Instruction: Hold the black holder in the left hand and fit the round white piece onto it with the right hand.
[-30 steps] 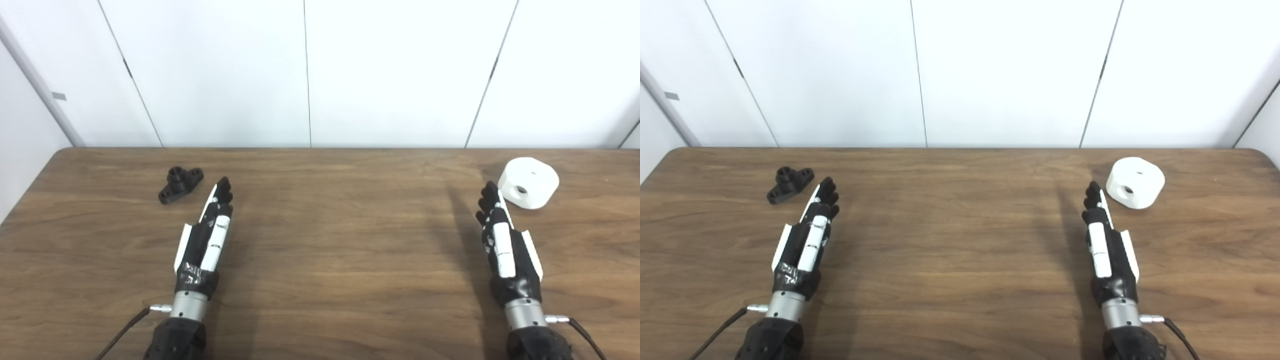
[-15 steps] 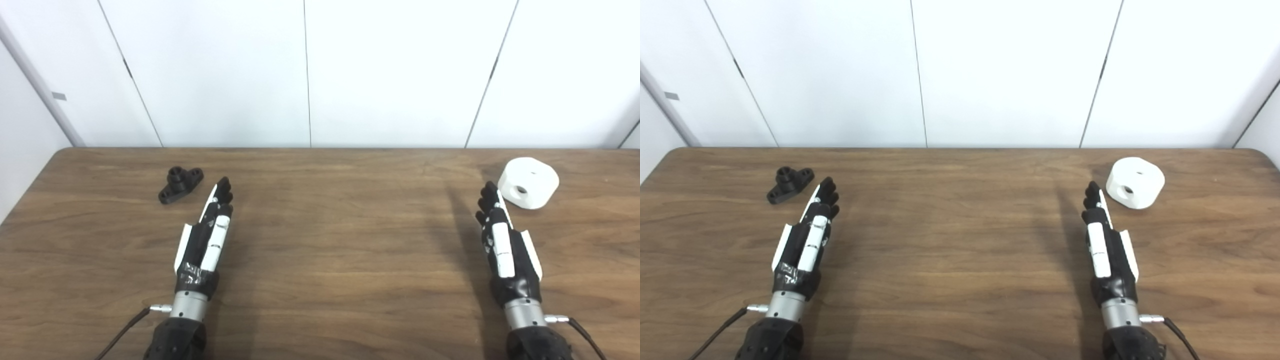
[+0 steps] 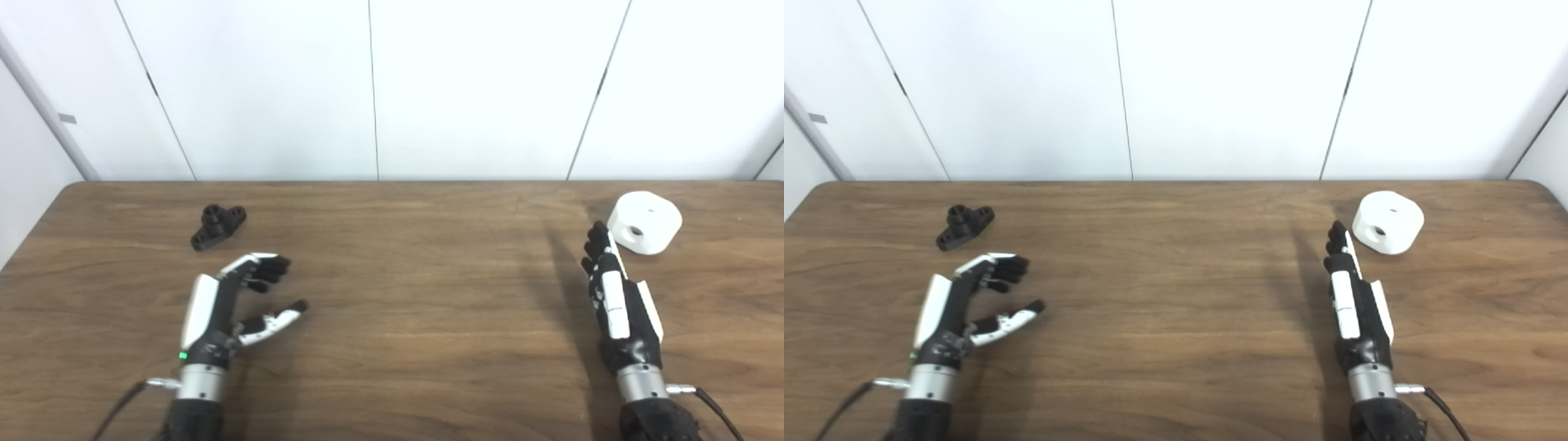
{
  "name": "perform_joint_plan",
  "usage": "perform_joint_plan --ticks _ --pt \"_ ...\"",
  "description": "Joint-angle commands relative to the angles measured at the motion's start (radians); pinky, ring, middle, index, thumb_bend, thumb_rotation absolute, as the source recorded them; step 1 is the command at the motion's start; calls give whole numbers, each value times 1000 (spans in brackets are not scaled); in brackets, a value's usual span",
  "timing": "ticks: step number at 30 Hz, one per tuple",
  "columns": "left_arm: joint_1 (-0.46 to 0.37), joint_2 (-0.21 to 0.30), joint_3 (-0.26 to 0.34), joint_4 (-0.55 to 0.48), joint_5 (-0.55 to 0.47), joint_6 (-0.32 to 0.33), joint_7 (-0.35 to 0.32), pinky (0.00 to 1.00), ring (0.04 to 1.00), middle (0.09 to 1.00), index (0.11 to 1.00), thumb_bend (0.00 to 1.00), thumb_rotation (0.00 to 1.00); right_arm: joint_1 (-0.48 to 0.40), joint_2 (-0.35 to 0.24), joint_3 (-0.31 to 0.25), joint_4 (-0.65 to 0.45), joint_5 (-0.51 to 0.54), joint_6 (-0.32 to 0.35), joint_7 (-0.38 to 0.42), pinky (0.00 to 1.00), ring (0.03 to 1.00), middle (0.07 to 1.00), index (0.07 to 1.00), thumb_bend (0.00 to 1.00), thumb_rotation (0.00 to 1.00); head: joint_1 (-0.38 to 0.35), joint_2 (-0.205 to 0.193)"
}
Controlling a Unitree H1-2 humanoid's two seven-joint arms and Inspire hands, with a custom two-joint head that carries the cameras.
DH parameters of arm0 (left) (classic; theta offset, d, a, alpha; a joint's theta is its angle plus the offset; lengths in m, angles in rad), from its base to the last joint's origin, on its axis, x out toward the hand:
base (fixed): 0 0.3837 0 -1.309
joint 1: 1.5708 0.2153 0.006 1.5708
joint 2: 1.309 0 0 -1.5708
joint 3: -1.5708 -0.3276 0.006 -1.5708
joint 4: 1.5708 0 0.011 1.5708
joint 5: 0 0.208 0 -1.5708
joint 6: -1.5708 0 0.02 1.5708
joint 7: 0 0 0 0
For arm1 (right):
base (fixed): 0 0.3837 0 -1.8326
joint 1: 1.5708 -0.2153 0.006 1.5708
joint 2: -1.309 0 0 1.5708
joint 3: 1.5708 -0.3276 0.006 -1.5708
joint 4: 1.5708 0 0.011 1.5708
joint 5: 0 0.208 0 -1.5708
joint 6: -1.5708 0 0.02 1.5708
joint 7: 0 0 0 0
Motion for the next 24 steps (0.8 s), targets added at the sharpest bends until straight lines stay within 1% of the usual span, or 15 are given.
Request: perform_joint_plan --ticks 1,4,7,11,14,16,19,20,21,22,24 --pt "-34 50 18 -13 60 -81 79 508 550 575 571 810 0 8 -1 -3 28 9 -31 6 1000 1000 1000 1000 465 1000 2 -1" --pt "-38 83 40 10 85 -127 140 503 550 567 561 842 0 9 -2 -3 26 10 -32 7 1000 1000 1000 1000 453 1000 15 -4" --pt "-45 104 60 32 91 -157 182 514 563 579 570 833 0 9 -2 -2 23 10 -31 7 1000 1000 1000 1000 455 1000 20 -5" --pt "-66 129 102 76 100 -165 241 524 577 594 586 822 2 8 -4 -2 26 13 -27 11 1000 1000 1000 1000 438 1000 26 -8" --pt "-88 147 124 127 132 -159 292 524 589 615 609 825 56 7 -2 -2 29 18 -29 10 1000 1000 1000 1000 430 1000 40 -13" --pt "-101 154 136 157 111 -150 298 578 643 659 644 816 89 6 -3 -2 32 20 -29 10 1000 1000 1000 1000 442 1000 47 -14" --pt "-126 154 158 205 50 -138 291 620 712 722 696 824 116 4 -5 -5 38 26 -41 11 1000 1000 1000 1000 445 1000 67 -18" --pt "-136 156 164 220 26 -117 274 631 730 740 714 823 130 3 -7 -6 42 30 -47 14 1000 1000 1000 1000 444 1000 74 -20" --pt "-146 160 169 234 -3 -90 250 663 763 775 760 819 165 3 -8 -7 45 37 -48 17 1000 1000 1000 1000 442 1000 77 -21" --pt "-157 167 171 250 -26 -59 225 714 807 819 814 821 209 2 -9 -8 45 42 -45 19 1000 1000 1000 1000 440 1000 84 -24" --pt "-170 180 169 271 -50 -12 194 760 848 863 872 832 290 2 -10 -9 46 46 -41 20 1000 1000 1000 1000 432 1000 92 -28"
